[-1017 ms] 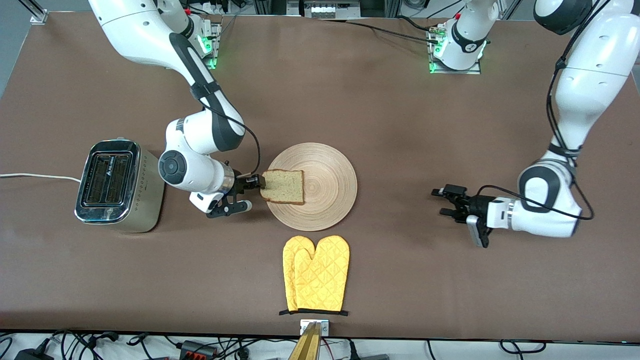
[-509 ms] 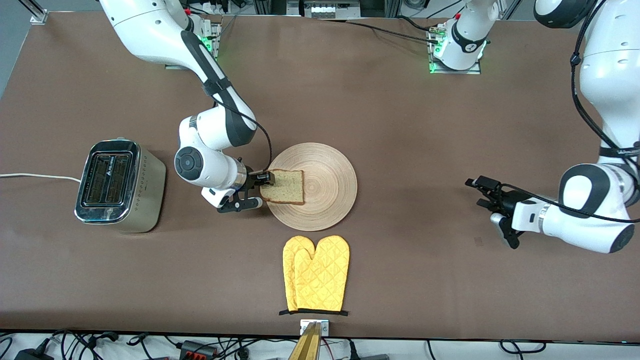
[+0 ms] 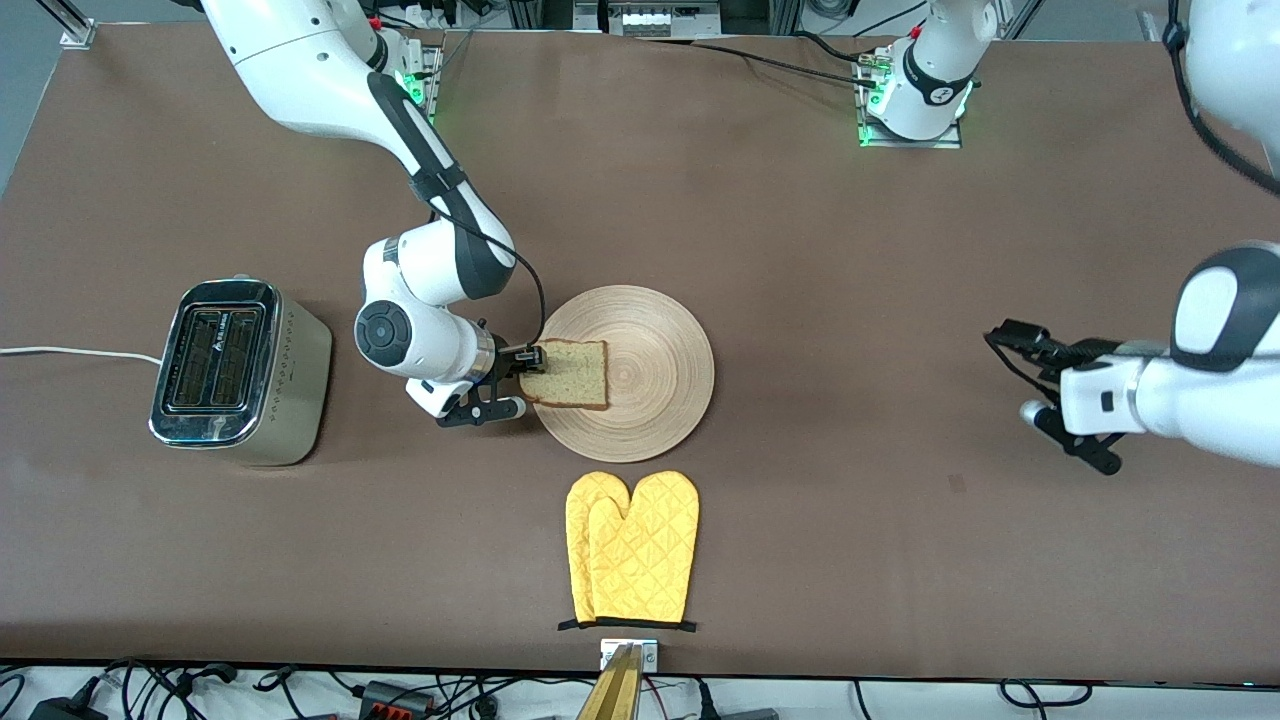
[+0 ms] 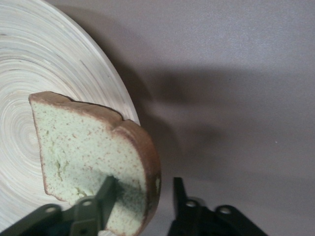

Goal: Move plate and put bread in toaster

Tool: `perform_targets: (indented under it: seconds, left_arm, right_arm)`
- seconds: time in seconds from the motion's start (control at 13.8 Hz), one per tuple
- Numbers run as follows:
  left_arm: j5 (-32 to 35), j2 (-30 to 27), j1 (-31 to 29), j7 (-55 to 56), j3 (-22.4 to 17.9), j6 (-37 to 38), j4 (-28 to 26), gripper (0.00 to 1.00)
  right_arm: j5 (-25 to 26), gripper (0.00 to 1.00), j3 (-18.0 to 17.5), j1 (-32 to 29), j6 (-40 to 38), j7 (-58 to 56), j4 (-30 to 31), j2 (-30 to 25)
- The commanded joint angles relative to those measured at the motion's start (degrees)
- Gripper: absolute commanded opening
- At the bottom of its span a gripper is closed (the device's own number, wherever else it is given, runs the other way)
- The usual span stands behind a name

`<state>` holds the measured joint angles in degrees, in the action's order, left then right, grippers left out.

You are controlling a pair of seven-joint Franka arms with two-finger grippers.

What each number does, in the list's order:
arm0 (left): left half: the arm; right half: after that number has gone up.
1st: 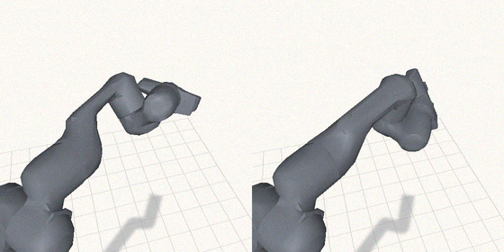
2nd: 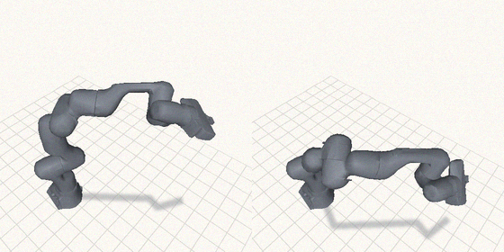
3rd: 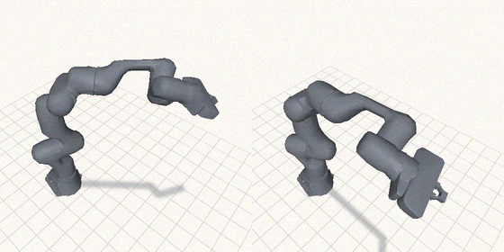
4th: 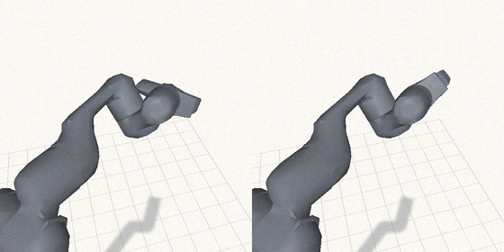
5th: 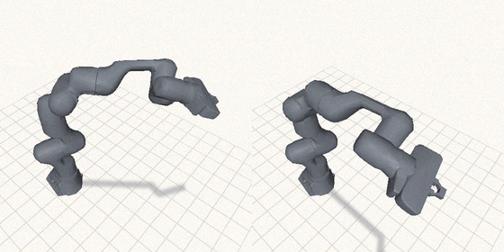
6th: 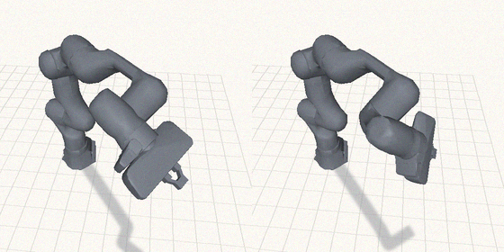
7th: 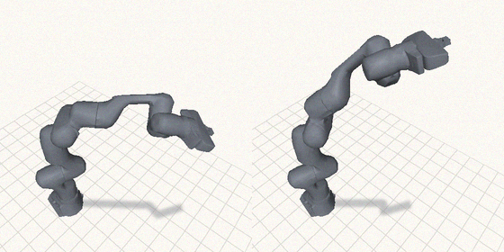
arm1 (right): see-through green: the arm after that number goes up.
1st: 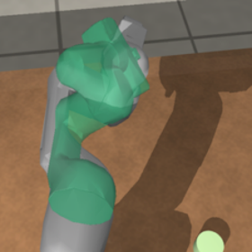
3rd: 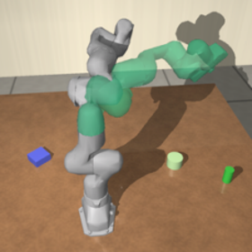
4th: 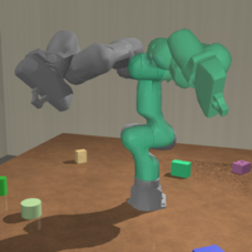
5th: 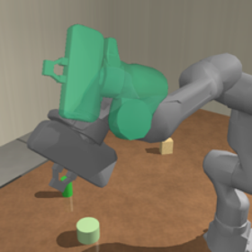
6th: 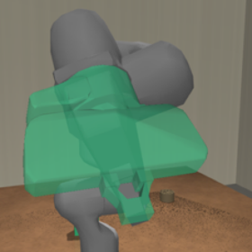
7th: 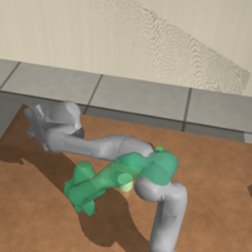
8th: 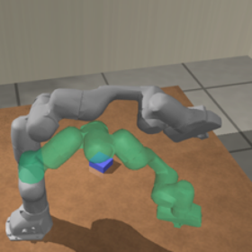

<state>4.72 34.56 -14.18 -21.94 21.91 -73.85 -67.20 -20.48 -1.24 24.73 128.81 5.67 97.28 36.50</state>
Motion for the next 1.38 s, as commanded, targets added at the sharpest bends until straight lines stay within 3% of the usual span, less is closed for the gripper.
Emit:
perform_targets:
  seconds: [0.0, 0.07, 0.29, 0.44, 0.65, 0.8, 1.09, 1.31]
  left_arm:
    - [3.10, -5.89, 1.09, 6.44, -0.29, 1.87, -1.71, 1.00]
    - [3.10, -7.21, 1.18, 9.86, -0.38, 3.00, -1.80, 1.00]
    - [2.57, -12.30, 1.26, 15.96, -0.99, 2.67, -4.33, 1.00]
    - [2.04, -18.00, 2.48, 16.57, -2.65, -5.20, -10.90, 1.00]
    - [-0.22, -27.67, 9.24, 21.91, -10.80, -16.12, -23.39, 1.00]
    - [-2.96, -30.59, 12.41, 23.43, -14.69, -18.33, -26.83, 1.00]
    - [-2.79, -36.57, 13.04, 22.82, -17.33, -32.91, -36.32, 1.00]
    - [-2.61, -36.75, 12.69, 22.91, -17.60, -30.49, -35.73, 1.00]
  right_arm:
    - [-1.05, 0.22, 0.27, 0.14, 0.04, 0.14, -0.16, -0.11]
    - [-1.05, 0.15, 0.27, 0.06, -0.04, 0.05, -0.25, -0.11]
    - [-0.97, 0.10, 0.27, 0.14, -0.22, -0.30, -0.95, -0.20]
    - [-0.97, 0.05, 0.27, 0.23, -0.31, -0.48, -0.95, -0.20]
    - [-0.97, 0.00, 0.27, 0.23, -0.31, -0.66, -0.95, -0.46]
    - [-0.88, 0.00, 0.27, 0.49, -1.53, -0.39, -2.52, -1.42]
    - [-0.88, 0.00, 0.71, -0.03, -13.55, -0.13, -9.64, -2.48]
    - [0.00, 0.00, 3.59, -1.70, -21.02, -0.22, -12.19, -5.98]
